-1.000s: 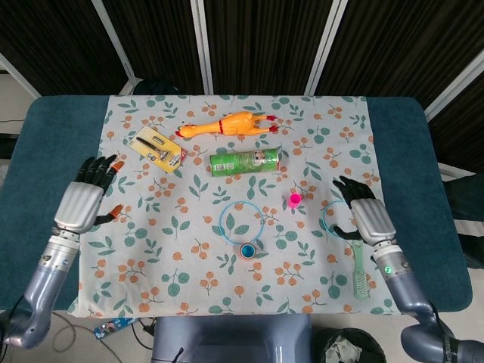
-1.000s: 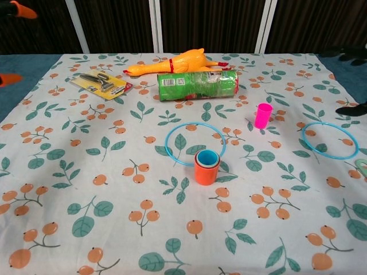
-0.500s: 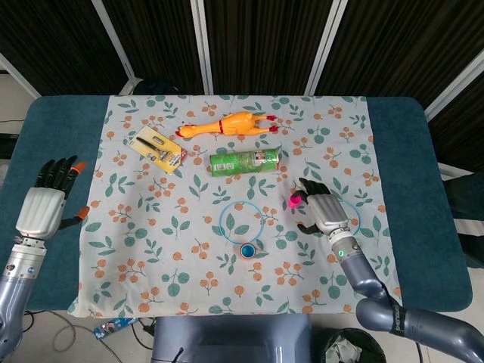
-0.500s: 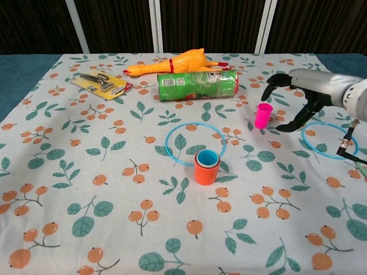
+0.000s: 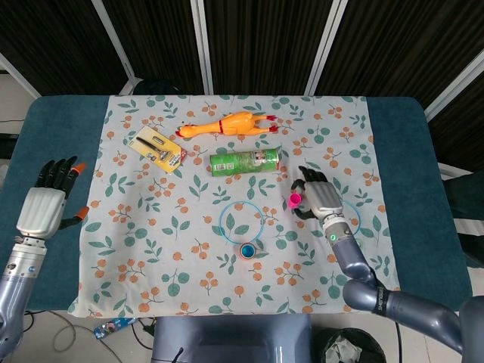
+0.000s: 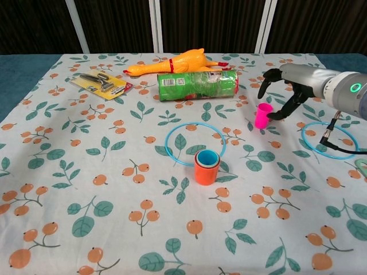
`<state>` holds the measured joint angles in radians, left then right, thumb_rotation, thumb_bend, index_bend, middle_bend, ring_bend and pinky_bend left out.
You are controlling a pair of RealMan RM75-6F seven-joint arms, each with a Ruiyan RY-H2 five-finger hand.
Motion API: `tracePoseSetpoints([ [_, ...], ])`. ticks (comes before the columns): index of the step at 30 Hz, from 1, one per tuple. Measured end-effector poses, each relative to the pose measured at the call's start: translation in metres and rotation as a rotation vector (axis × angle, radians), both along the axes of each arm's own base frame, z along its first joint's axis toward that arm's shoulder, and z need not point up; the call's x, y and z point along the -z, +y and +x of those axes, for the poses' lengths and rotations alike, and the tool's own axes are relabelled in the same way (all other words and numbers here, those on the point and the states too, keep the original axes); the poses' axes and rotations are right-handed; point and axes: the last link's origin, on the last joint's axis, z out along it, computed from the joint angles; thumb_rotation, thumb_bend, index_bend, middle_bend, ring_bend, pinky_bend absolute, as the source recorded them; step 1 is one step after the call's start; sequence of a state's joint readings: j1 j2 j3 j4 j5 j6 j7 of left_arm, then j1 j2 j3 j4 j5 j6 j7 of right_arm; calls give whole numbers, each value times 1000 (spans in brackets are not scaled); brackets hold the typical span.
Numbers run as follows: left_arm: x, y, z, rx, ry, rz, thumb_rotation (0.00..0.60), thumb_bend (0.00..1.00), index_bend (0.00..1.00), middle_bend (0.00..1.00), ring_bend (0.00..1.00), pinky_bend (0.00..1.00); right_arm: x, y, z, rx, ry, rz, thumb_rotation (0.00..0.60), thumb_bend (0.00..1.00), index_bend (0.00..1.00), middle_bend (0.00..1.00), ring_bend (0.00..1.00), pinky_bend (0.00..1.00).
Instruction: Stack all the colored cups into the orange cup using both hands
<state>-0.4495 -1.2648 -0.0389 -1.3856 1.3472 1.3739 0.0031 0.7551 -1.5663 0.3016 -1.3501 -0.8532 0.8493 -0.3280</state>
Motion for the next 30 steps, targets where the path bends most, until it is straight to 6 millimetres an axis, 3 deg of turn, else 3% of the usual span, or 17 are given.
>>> tracePoseSetpoints([
  [30, 4, 2, 1, -16, 8, -2, 600, 231, 124, 0, 0, 0, 10, -7, -3, 43, 6, -2, 600, 434, 435, 18, 43, 87],
])
